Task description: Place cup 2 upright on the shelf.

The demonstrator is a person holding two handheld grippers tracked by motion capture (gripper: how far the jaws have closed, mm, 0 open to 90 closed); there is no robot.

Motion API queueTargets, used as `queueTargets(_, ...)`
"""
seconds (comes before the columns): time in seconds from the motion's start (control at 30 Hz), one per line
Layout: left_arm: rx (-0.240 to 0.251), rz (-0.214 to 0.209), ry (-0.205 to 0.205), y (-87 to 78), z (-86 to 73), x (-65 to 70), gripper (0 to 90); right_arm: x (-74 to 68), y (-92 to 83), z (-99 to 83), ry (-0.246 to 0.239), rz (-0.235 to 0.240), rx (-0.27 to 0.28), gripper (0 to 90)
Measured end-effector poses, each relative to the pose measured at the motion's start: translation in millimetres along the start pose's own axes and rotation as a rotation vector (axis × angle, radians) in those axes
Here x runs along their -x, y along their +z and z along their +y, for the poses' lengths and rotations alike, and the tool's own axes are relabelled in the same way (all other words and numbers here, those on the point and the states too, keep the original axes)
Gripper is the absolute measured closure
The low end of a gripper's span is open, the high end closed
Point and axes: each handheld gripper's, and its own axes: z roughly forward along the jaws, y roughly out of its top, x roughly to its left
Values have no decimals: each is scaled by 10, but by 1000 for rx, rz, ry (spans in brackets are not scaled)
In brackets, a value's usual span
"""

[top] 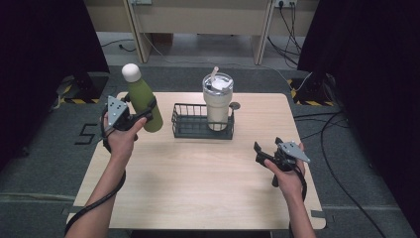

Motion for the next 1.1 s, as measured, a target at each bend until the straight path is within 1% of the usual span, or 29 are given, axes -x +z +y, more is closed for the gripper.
queueTargets(0.33, 8, -11, -5, 46, 51, 40, 214, 0, -1, -3, 7, -1, -3, 149)
queueTargets(0.7, 19, -23, -6, 104, 105, 76, 214, 6, 3, -3, 4, -2, -2, 149)
queueTargets(1.1, 27, -39, -5, 174, 148, 154, 213, 14, -1, -7, 5, -4, -4, 149)
